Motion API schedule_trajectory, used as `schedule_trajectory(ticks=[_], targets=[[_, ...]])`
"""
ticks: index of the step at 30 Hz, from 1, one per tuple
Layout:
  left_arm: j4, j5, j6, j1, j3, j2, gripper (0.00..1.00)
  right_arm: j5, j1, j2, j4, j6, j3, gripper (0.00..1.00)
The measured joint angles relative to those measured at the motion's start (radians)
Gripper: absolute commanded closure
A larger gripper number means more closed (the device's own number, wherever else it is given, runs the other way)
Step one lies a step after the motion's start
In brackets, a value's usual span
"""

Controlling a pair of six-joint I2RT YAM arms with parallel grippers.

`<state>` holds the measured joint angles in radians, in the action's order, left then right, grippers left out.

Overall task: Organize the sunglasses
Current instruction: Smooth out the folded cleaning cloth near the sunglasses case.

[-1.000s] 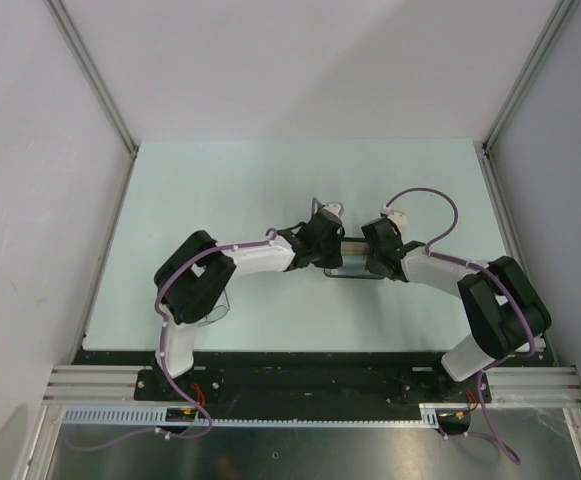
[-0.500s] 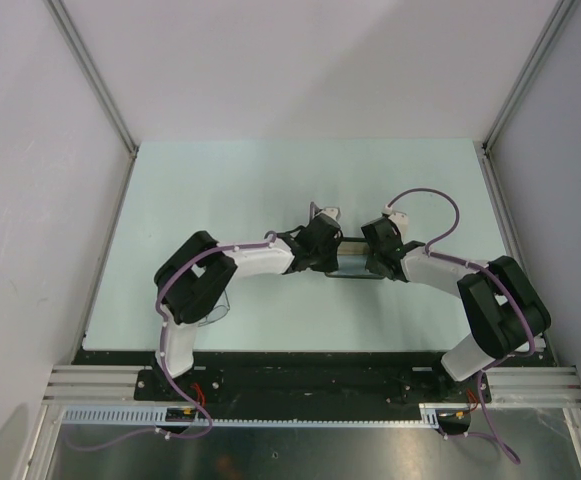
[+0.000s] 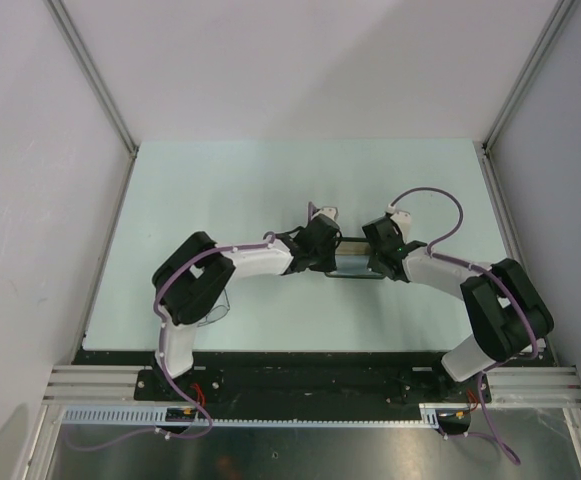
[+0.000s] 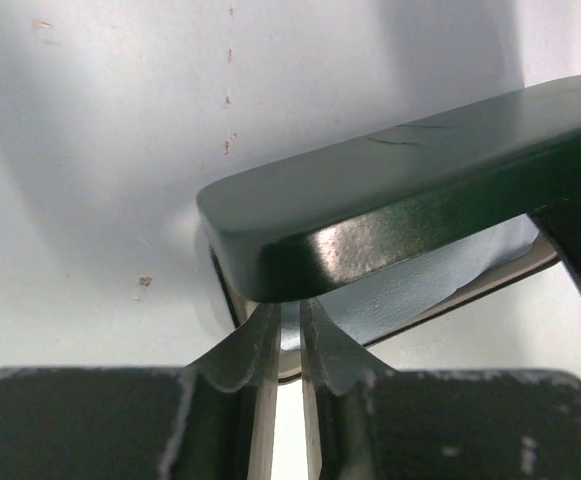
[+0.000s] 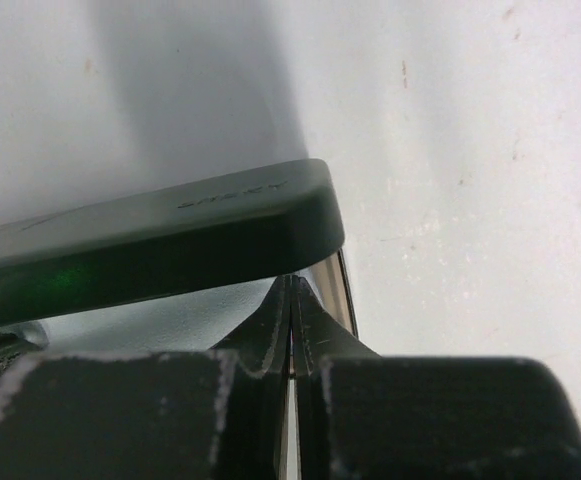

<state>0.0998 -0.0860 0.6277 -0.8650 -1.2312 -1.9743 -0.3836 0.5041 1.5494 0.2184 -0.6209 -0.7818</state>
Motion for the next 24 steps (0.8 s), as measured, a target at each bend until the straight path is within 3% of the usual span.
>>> schedule_trajectory(ticks=[17, 24], targets=[[0.011, -0.016, -0.016, -0.013, 0.003, 0.054, 0.84, -0.011, 0.005, -0.080, -0.030, 0.020, 0.000, 1.00], [-0.094, -0.022, -0.018, -0.028, 0.013, 0.029, 0.86, 0.005, 0.007, -0.042, -0.117, 0.051, 0.030, 1.00]])
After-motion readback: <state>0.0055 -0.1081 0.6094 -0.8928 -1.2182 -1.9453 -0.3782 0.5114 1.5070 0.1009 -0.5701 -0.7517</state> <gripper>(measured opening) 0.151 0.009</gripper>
